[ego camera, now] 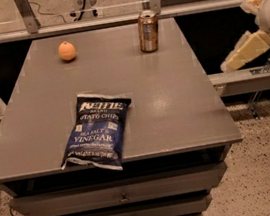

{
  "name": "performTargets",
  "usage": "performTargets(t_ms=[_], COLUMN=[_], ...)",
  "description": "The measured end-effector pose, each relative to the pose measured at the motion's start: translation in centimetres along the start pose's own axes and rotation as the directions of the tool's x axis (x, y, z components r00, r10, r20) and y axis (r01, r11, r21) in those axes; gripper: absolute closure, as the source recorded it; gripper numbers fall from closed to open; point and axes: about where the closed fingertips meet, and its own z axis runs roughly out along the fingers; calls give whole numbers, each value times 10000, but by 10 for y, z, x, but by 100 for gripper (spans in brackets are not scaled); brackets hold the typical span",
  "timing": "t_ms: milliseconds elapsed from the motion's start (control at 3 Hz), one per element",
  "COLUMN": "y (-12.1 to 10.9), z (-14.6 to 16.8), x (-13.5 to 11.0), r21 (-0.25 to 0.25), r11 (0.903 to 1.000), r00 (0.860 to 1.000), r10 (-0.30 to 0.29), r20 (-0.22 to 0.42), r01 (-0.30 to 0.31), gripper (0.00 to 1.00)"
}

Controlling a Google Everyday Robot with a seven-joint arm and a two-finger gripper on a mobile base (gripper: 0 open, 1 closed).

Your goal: Move orange can near blue chip bag

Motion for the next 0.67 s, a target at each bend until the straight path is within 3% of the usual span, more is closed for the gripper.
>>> performTargets(t_ms=[333,667], y=[-41,-66], z=[46,96], x=[-26,-59], r21=[193,-181], r11=[9966,9899], r00=[9762,9234], r10=[747,1377], r20=[2038,3582], r01=[-803,-1406], gripper=[0,0])
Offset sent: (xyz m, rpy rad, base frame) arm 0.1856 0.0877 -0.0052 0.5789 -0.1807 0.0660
